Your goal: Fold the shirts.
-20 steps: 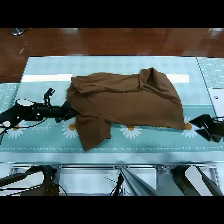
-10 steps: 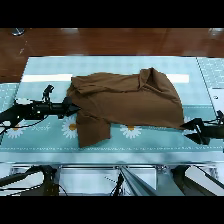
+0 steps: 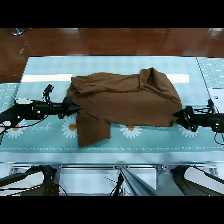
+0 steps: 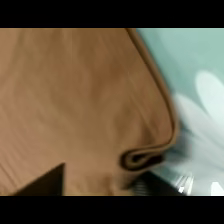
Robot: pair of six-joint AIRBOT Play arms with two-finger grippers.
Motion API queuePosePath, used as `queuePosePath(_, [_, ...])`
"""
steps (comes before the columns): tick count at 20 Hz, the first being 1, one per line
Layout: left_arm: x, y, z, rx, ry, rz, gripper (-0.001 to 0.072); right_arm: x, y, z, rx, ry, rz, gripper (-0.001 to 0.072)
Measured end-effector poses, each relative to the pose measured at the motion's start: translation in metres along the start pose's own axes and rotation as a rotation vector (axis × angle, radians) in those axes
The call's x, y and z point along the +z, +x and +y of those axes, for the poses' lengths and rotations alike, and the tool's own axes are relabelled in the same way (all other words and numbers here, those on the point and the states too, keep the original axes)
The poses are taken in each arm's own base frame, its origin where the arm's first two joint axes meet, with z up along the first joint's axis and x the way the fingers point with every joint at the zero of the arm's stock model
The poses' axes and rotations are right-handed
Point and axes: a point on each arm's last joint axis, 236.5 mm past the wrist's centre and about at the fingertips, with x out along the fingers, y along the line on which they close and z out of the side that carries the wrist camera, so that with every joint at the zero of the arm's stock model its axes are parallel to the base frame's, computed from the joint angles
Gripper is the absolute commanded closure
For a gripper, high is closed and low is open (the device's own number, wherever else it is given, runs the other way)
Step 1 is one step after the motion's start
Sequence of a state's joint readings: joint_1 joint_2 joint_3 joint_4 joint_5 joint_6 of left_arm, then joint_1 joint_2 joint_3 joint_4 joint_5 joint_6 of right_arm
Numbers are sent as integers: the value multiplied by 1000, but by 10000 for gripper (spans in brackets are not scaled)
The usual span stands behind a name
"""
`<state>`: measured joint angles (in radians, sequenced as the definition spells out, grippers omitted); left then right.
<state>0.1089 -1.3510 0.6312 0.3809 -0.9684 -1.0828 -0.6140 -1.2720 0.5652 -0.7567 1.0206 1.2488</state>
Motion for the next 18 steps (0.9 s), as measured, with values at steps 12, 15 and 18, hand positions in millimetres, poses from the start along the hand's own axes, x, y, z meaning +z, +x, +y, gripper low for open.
queuePosePath(12, [90,-147,-241,-289,539,-362,679,71,-193,264,281,-604,-382,692])
queuePosePath(15, [66,-236,-336,-285,802,-543,679,31,-287,327,311,-794,-583,692])
queuePosePath(18, [18,-320,-387,-156,1008,-762,679,-35,-353,348,271,-949,-740,691])
